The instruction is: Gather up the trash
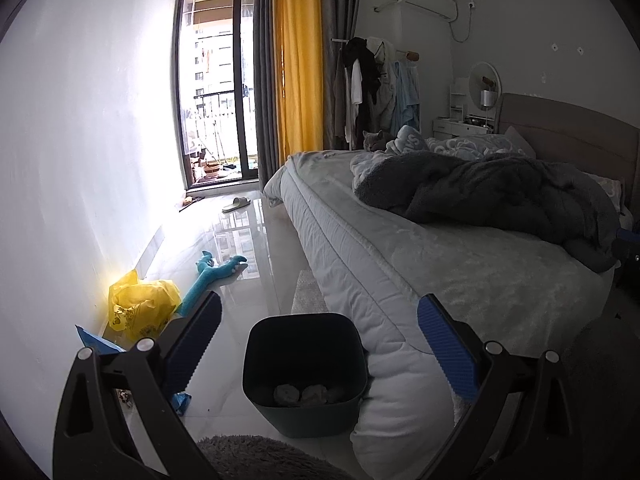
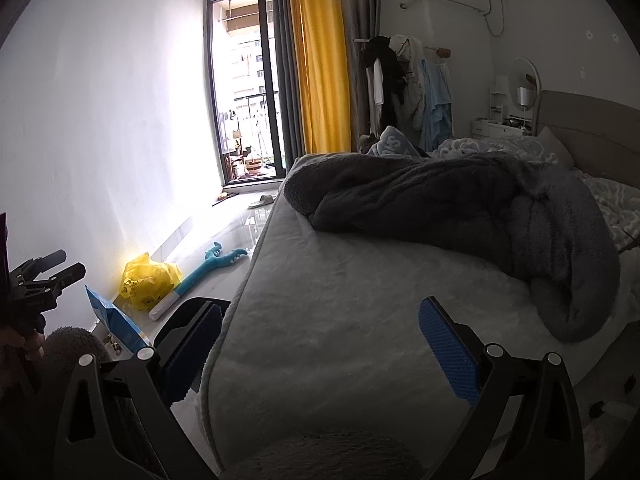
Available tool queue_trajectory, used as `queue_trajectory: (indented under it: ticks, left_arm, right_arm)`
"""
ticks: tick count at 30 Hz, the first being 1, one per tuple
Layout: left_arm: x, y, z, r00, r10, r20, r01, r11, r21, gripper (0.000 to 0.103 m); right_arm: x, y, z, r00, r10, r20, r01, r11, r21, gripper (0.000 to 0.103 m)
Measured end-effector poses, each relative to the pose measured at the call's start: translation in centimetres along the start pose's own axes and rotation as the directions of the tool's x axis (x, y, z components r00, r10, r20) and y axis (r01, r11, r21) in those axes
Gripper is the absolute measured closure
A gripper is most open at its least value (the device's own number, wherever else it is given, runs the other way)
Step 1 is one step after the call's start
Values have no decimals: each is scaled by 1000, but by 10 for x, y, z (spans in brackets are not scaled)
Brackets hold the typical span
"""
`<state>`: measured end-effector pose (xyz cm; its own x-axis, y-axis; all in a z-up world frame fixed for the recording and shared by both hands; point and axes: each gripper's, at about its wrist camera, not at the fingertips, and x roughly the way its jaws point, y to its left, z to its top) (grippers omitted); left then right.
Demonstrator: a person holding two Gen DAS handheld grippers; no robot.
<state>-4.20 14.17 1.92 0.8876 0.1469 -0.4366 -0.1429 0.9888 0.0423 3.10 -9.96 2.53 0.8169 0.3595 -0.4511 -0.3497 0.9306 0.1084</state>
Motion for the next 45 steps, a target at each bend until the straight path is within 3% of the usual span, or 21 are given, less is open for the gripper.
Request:
queue_trajectory:
  ticks: [45]
  left_arm:
    - [0,-1,1,1000,0,-3,0,1000,-9,3]
  right_arm:
    - [0,-7,2,1000,0,-3,0,1000,-17,3]
